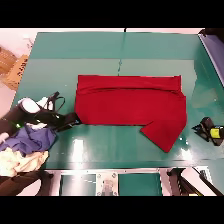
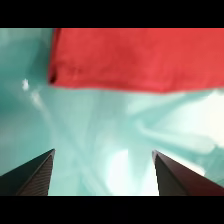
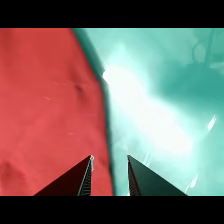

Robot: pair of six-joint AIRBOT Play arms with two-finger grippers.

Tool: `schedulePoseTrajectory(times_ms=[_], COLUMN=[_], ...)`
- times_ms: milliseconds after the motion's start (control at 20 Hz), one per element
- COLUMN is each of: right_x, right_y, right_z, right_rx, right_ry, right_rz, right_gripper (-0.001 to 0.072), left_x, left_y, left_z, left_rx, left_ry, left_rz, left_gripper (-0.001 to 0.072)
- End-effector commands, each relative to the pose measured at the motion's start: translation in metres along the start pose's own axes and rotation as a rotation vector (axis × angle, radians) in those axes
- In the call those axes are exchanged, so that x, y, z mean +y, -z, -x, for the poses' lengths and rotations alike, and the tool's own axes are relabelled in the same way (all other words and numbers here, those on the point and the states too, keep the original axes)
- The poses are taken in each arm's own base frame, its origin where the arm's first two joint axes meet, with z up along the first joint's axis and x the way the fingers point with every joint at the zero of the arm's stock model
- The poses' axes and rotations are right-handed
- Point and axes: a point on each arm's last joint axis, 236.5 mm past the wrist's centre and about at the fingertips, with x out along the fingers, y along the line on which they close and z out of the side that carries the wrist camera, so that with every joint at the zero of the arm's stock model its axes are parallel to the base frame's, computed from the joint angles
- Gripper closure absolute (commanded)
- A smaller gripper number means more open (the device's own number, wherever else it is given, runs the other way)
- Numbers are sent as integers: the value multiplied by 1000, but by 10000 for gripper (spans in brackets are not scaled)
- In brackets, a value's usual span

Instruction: Fold the shirts.

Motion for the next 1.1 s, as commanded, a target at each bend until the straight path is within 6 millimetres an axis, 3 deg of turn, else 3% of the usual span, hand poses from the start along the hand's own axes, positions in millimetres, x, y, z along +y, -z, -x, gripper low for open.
schedulePoseTrajectory(times_ms=[0, 150, 200, 250, 400, 450, 600, 650, 700, 750, 1050], right_x=[-14, -11, -9, -8, -2, 3, 17, 19, 20, 21, 30], right_y=[17, 24, 25, 26, 33, 35, 49, 53, 56, 57, 57], right_z=[-24, -36, -40, -42, -52, -57, -74, -78, -81, -82, -71], right_rx=[-2, 0, 2, 6, 46, 62, 138, 158, 174, 179, 218], right_ry=[2, -32, -47, -51, -54, -65, -82, -85, -85, -85, -113], right_rz=[-62, -110, -126, -132, -115, -105, -86, -86, -85, -77, -25], right_gripper=[443, 375, 362, 356, 328, 288, 287, 287, 288, 291, 690], left_x=[-10, -19, -18, -16, -8, -7, -10, -11, -11, -11, -15], left_y=[-15, -30, -31, -29, -27, -30, -35, -35, -32, -27, -8], left_z=[-28, -39, -48, -58, -74, -75, -72, -73, -73, -75, -68], left_rx=[-192, -303, -305, -290, -262, -272, -289, -286, -272, -251, -170], left_ry=[41, 46, 42, 37, 22, 18, 23, 23, 20, 19, 7], left_rz=[57, 95, 113, 139, 191, 186, 180, 172, 149, 140, 49], left_gripper=[0, 21, 235, 290, 292, 293, 298, 522, 678, 681, 682])
